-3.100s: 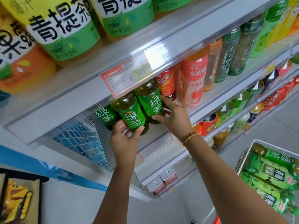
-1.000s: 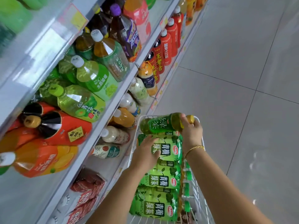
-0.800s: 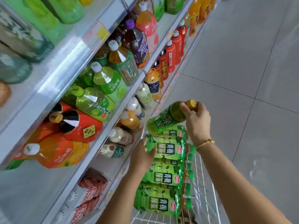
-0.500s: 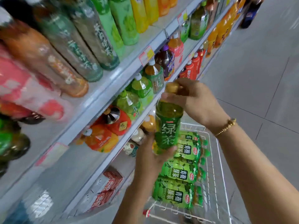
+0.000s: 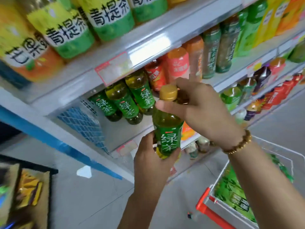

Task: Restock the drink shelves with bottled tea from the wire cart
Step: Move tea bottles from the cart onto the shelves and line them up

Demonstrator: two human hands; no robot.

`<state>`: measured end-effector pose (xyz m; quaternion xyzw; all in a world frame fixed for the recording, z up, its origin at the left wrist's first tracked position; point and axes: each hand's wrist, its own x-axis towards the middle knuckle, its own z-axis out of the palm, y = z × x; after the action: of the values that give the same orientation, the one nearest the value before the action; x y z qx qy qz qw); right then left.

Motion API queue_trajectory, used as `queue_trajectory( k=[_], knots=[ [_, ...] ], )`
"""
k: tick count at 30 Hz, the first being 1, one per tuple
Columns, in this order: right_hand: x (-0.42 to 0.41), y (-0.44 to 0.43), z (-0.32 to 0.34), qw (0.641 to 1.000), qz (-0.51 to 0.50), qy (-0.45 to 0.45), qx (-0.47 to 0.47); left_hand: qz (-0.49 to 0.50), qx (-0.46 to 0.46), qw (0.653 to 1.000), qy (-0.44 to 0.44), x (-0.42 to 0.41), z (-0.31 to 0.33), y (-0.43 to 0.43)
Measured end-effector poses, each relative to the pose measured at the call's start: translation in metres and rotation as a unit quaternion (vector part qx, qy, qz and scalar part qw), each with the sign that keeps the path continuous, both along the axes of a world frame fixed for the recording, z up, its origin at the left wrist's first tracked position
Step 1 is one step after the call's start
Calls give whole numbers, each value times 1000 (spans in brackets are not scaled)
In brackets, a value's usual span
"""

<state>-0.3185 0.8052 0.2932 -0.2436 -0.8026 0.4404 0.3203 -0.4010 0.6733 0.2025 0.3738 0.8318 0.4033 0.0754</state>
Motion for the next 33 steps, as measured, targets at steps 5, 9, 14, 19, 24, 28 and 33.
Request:
queue_trajectory(
  k=[5,9,14,19,24,28,33],
  knots=[
    [-52,-42,-6,982,163,89,-32,153,39,985,72,-54,5,-25],
    [-78,-29,-49,997,64,17,-23,186,91,978,41,-99,-5,-20],
    [-82,2,-131,969,-55,-237,45,236,119,964,25,-134,-19,-6],
    [-89,11,-152,968,-96,-205,107,251,112,961,12,-153,-34,3],
    [-92,11,-163,967,-117,-194,117,238,112,965,8,-160,-36,11],
    [-94,10,-168,968,-134,-177,117,217,146,965,-5,-165,-42,17],
    [-94,12,-171,967,-135,-181,121,221,148,964,-4,-168,-47,21]
  ],
)
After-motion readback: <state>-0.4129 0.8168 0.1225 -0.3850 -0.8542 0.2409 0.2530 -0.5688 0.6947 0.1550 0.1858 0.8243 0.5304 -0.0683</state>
